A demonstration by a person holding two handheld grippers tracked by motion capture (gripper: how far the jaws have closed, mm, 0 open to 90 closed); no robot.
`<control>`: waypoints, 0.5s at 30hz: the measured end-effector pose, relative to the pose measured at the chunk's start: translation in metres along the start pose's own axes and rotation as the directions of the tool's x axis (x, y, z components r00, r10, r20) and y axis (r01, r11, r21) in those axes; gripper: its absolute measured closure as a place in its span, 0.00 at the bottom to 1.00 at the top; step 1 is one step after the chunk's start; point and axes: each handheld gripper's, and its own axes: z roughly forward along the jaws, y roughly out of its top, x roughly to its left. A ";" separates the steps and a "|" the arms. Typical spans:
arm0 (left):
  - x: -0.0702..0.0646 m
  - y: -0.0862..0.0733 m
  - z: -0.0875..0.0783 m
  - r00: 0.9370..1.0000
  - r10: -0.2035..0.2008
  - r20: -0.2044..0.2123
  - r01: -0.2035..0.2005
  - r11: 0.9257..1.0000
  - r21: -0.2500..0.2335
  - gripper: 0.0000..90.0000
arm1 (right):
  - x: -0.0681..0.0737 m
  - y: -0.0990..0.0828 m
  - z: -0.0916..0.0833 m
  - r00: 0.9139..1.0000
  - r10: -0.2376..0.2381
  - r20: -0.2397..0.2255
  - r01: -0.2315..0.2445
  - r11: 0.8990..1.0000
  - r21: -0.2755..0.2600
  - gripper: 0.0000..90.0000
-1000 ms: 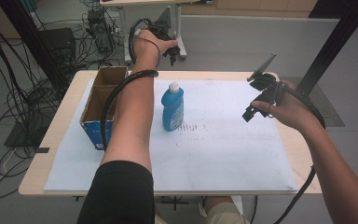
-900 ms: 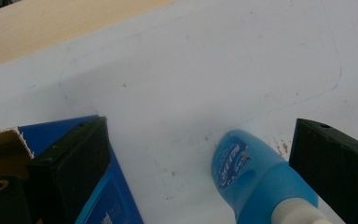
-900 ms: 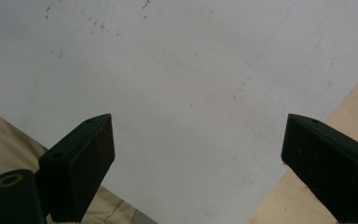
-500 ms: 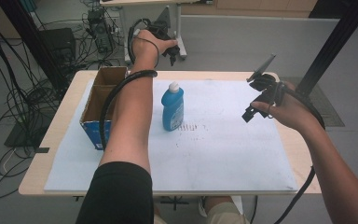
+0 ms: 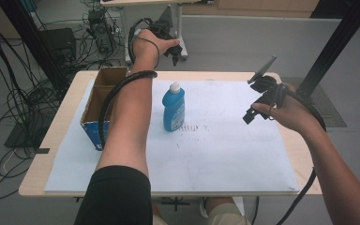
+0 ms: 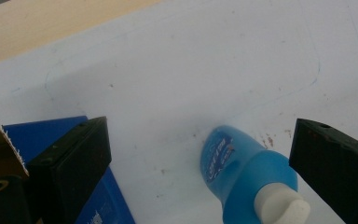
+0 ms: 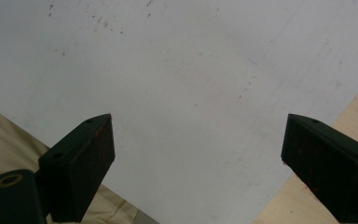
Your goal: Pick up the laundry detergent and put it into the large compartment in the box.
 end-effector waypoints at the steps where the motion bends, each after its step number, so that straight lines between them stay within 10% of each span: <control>1: -0.001 0.000 0.000 1.000 0.004 0.001 -0.004 1.000 -0.001 0.07 | 0.000 0.000 0.000 1.000 0.000 0.000 0.000 1.000 0.000 0.11; 15: -0.014 -0.005 -0.008 0.998 0.062 0.011 -0.062 0.998 -0.003 0.07 | 0.001 0.000 0.003 1.000 -0.001 -0.008 0.001 1.000 0.006 0.11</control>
